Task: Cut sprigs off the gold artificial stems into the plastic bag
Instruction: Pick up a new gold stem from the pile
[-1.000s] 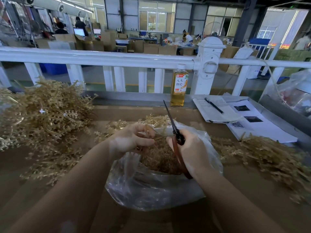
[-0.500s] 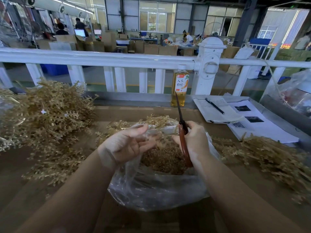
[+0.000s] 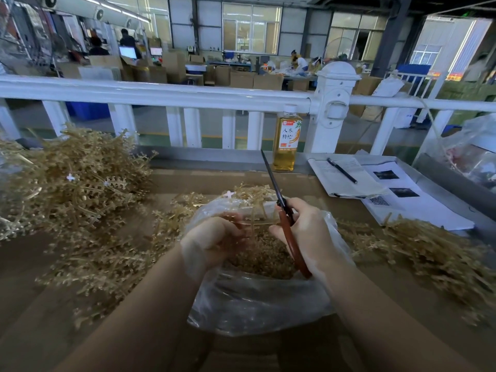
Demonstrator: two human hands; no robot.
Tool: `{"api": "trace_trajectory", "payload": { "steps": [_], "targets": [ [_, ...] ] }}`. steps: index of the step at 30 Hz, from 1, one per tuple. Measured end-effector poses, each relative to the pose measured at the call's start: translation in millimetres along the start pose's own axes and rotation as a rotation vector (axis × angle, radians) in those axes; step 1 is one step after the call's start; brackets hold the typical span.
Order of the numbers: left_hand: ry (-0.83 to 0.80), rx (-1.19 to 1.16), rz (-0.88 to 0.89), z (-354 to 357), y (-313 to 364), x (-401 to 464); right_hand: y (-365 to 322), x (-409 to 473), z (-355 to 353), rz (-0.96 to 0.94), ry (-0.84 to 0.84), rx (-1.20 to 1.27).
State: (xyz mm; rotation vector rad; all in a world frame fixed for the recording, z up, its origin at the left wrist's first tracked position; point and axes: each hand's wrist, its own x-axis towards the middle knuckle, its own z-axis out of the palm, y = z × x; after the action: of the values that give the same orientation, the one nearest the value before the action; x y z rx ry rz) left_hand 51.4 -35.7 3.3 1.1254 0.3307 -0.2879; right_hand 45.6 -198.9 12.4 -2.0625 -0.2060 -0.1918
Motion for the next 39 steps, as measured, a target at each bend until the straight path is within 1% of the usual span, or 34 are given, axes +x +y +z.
{"api": "trace_trajectory", "payload": {
  "steps": [3, 4, 7, 11, 13, 15, 17, 20, 23, 27, 33, 36, 39],
  "targets": [
    [-0.099, 0.053, 0.005, 0.0, -2.2, -3.0, 1.5, -2.5, -1.8, -0.028, -0.012, -0.049],
    [-0.108, 0.068, 0.007, 0.7, -4.1, -3.3, 0.2, -3.9, -2.2, -0.039, -0.017, -0.062],
    [-0.073, 0.104, 0.002, 3.8, -9.2, -1.5, -1.5, -3.9, 1.8, -0.043, -0.044, -0.06],
    [0.024, 0.128, 0.031, 4.5, -15.8, 6.3, 1.2, -2.1, 5.7, -0.058, -0.039, -0.104],
    [0.001, 0.112, 0.002, 4.1, -17.6, 7.7, 3.9, -1.7, 6.0, -0.058, -0.043, -0.093],
    [-0.058, 0.082, -0.056, 4.0, -17.9, 6.4, 4.8, -2.4, 6.9, -0.068, -0.04, -0.104],
    [-0.102, 0.086, -0.068, 4.7, -17.7, 5.6, 5.5, -2.7, 8.0, -0.086, -0.042, -0.109],
    [-0.074, 0.111, -0.047, 7.1, -18.2, 3.5, 5.9, -1.2, 10.9, -0.098, -0.034, -0.074],
    [-0.025, 0.077, 0.003, 9.1, -22.9, 4.7, 6.6, -0.6, 14.7, -0.117, -0.02, -0.07],
    [-0.035, -0.1, 0.059, 9.2, -27.8, 7.5, 9.2, -0.8, 17.5, -0.144, 0.041, -0.097],
    [-0.022, -0.131, 0.176, 14.0, -29.3, 7.7, 9.8, 1.2, 15.3, -0.139, 0.041, -0.068],
    [0.015, -0.169, 0.166, 17.0, -30.7, 9.1, 8.9, 1.5, 15.6, -0.142, 0.061, -0.036],
    [0.007, -0.155, 0.134, 15.4, -29.8, 10.3, 10.2, 3.0, 15.3, -0.139, 0.072, -0.007]
  ]
}}
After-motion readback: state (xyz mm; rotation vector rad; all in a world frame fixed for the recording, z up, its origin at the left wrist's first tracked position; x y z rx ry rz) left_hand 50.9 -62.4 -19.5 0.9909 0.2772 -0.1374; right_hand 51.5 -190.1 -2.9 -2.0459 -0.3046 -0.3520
